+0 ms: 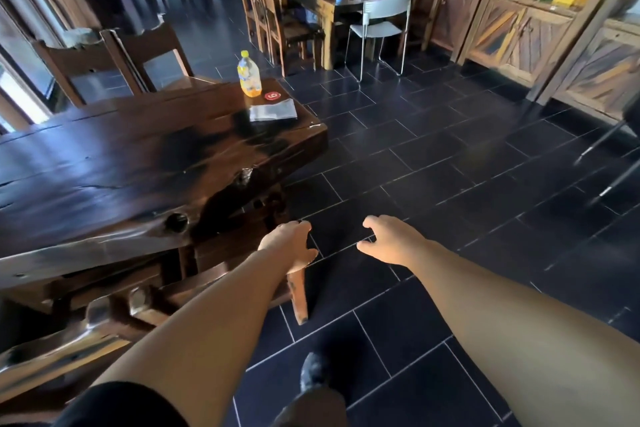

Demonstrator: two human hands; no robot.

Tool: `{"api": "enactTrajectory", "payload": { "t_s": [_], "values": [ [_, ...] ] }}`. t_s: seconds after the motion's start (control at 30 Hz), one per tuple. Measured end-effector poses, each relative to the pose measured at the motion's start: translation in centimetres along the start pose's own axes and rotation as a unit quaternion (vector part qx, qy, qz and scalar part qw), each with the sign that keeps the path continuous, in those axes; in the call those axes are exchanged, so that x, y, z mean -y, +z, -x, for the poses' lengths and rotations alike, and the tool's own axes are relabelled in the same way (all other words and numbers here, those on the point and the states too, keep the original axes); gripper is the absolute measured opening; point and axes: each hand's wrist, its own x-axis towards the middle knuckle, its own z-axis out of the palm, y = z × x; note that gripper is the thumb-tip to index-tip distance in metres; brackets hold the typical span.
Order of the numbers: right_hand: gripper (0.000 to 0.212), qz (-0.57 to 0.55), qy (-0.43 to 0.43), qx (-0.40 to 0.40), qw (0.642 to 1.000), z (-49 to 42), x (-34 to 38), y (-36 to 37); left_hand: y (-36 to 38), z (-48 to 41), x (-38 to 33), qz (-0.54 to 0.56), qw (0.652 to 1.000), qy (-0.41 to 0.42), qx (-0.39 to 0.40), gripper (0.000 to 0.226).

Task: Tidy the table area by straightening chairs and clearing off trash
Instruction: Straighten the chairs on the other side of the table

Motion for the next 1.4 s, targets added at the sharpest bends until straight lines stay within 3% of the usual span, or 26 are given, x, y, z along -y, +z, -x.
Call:
{"api": "enactTrajectory", "payload": {
  "t_s": [0.47, 0.8, 1.13, 1.4],
  "values": [
    [0.056, 0.012, 0.007, 0.002, 1.000, -24.3, -6.3, -9.9, -6.3, -27.1, -1.8, 0.023, 1.000, -0.003, 0.007, 0.054],
    [0.057, 0.010, -0.013, 0.007, 1.000, -38.4, -8.1, -16.1, -12.6, -40.6, -1.9, -0.002, 1.000, -0.001, -0.005, 0.056],
    [0.057, 0.003, -0.048, 0.029, 0.998, -54.4, -13.3, -21.3, -15.8, -55.3, -3.1, 0.009, 0.999, -0.042, -0.011, 0.053],
    [0.056, 0.027, -0.103, 0.040, 0.994, -70.3, -17.4, -30.1, -21.1, -69.3, -6.1, 0.044, 0.992, -0.113, -0.022, 0.058]
  ]
}}
